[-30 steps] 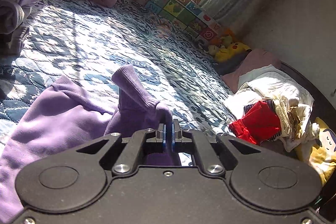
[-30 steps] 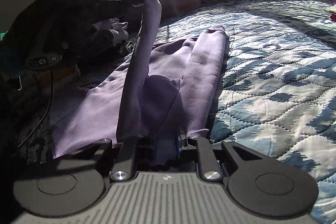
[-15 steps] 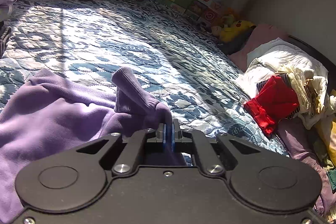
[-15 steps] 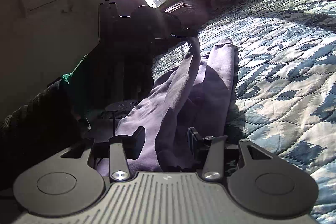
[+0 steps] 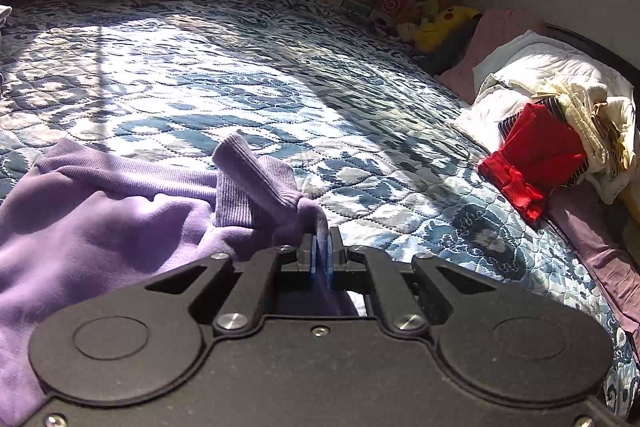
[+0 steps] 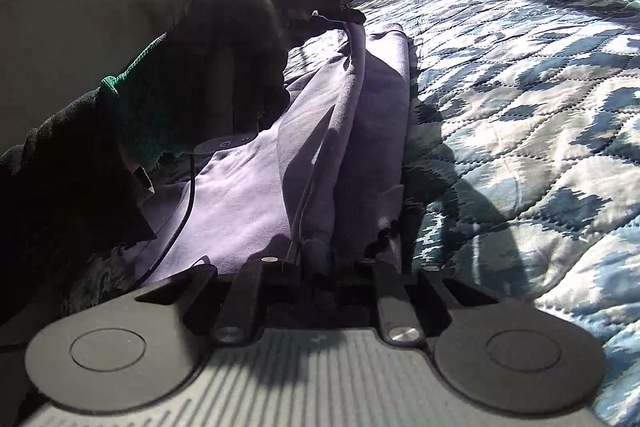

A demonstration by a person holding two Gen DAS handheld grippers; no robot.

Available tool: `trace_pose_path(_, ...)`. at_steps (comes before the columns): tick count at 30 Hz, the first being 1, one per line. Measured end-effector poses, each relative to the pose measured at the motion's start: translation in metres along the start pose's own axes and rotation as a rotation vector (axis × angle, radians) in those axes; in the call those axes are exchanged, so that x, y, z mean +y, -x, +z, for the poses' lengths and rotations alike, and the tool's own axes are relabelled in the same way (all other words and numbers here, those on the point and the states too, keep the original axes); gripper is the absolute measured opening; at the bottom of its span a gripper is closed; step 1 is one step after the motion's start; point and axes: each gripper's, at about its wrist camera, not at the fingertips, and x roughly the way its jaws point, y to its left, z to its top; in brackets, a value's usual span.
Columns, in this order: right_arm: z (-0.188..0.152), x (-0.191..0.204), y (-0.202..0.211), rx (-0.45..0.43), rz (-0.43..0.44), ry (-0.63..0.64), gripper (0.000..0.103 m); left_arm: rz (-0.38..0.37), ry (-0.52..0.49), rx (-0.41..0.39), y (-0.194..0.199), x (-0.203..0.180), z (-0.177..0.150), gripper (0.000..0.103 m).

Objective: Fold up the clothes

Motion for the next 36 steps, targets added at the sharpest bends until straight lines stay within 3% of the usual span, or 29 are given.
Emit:
trace_pose_path(8, -0.002, -0.009, -0.002, 0.005, 0.033, -0.06, 0.015, 0.143, -0.203, 0.085, -0.039, -0.023, -0.013, 0.003)
trace_pose_path(10, -0.002, -0.01, -0.002, 0.005, 0.038, -0.07, 0.015, 0.165, -0.245, 0.138, -0.054, -0.028, -0.016, 0.008)
trace_pose_path(12, -0.001, -0.012, -0.002, 0.004, 0.046, -0.08, 0.014, 0.147, -0.235, 0.131, -0.054, -0.026, -0.013, 0.026)
trace_pose_path(16, -0.001, -0.02, -0.003, 0.003, 0.072, -0.134, 0.014, 0.079, -0.155, 0.054, -0.03, -0.017, 0.005, 0.026)
trace_pose_path(19, -0.001, -0.025, -0.004, 0.005, 0.092, -0.181, 0.014, 0.085, -0.172, 0.035, -0.028, -0.015, 0.015, 0.026)
trace_pose_path(21, -0.001, -0.023, -0.004, 0.007, 0.083, -0.162, 0.014, 0.119, -0.224, 0.07, -0.043, -0.016, 0.018, 0.01)
trace_pose_path(27, -0.001, -0.018, -0.008, 0.014, 0.064, -0.114, 0.014, 0.236, -0.333, 0.193, -0.101, -0.007, 0.017, 0.008)
trace_pose_path(30, 0.0, -0.018, -0.008, 0.015, 0.063, -0.111, 0.013, 0.241, -0.392, 0.218, -0.106, -0.008, 0.017, 0.008)
trace_pose_path(32, 0.0, -0.018, -0.006, 0.015, 0.066, -0.116, 0.013, 0.199, -0.354, 0.205, -0.093, -0.003, 0.027, 0.008)
trace_pose_path(34, 0.0, -0.02, -0.006, 0.014, 0.074, -0.136, 0.013, 0.162, -0.236, 0.119, -0.067, 0.012, 0.039, 0.008)
trace_pose_path(36, 0.0, -0.022, -0.007, 0.014, 0.082, -0.157, 0.013, 0.152, -0.152, 0.086, -0.049, 0.029, 0.044, 0.008)
